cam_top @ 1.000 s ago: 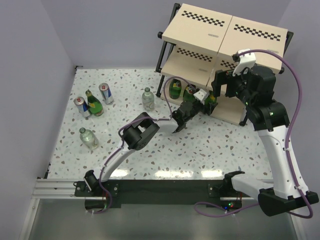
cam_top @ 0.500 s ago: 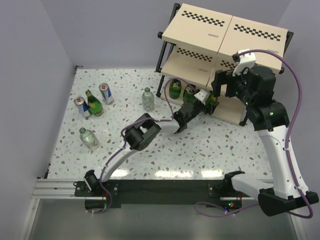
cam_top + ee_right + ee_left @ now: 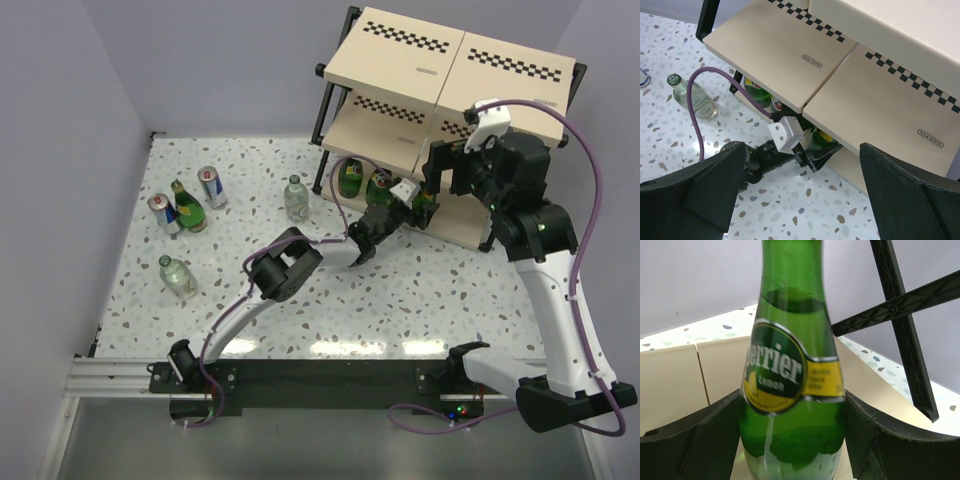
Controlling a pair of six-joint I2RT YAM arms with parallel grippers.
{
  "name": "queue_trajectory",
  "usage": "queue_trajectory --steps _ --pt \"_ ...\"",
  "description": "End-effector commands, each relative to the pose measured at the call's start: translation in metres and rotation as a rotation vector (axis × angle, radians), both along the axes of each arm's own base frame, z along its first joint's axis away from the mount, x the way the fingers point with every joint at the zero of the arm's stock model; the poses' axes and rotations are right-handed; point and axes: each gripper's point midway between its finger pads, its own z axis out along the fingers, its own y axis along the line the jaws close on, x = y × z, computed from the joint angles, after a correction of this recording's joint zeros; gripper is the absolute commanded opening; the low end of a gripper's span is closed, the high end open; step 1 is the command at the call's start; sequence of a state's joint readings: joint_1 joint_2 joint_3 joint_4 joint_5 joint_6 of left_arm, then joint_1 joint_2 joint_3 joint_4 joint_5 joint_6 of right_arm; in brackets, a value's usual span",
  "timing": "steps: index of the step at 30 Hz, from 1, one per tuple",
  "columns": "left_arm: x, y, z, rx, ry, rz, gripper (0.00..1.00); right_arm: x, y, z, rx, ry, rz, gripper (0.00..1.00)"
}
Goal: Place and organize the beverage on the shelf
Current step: Place the drink on the shelf.
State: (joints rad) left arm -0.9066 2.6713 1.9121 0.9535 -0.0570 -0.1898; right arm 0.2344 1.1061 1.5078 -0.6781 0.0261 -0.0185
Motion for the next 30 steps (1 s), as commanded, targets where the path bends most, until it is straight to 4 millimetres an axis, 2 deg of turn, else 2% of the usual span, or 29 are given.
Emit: queue_trajectory --steps 1,3,11,12,13,17,18,19,21,22,30 --pt "0.001 -0.004 0.020 -0.052 -0.036 0.012 0.81 0.001 0.001 0.009 0.012 -0.038 0.004 0.99" --pt "0.001 -0.003 0.018 -0.049 -0.033 0.015 0.89 0.001 0.001 0.008 0.010 -0.037 0.003 0.99" --pt "-0.002 0.000 0.022 -0.042 -0.048 0.017 0.93 0.000 0.000 0.008 0.012 -0.040 0.001 0.99" --pt "-0.004 0.001 0.018 -0.031 -0.044 0.016 0.95 -0.001 0.000 0.009 0.011 -0.043 0.002 0.99" --pt "-0.005 0.003 0.026 -0.041 -0.053 0.018 1.00 -0.001 0.000 0.008 0.011 -0.043 0.002 0.99" --pt "-0.011 0.015 0.033 -0.047 -0.054 0.030 1.00 -0.002 0.000 0.008 0.009 -0.044 0.004 0.99" --pt "-0.014 0.019 0.023 -0.033 -0.039 0.032 1.00 -0.002 0.001 0.006 0.006 -0.041 0.009 0.99" --pt "-0.018 0.021 0.035 -0.052 -0.053 0.029 1.00 -0.003 0.001 0.007 0.005 -0.045 0.013 0.99" --pt "-0.023 0.027 0.028 -0.038 -0.044 0.028 1.00 -0.004 0.001 0.005 -0.003 -0.042 0.020 0.99" --pt "-0.027 0.027 0.036 -0.048 -0.056 0.021 1.00 -0.006 0.002 0.006 -0.004 -0.045 0.028 0.99" --pt "-0.052 0.041 0.047 -0.019 -0.074 -0.001 1.00 -0.019 0.009 -0.001 -0.070 -0.036 0.132 0.99"
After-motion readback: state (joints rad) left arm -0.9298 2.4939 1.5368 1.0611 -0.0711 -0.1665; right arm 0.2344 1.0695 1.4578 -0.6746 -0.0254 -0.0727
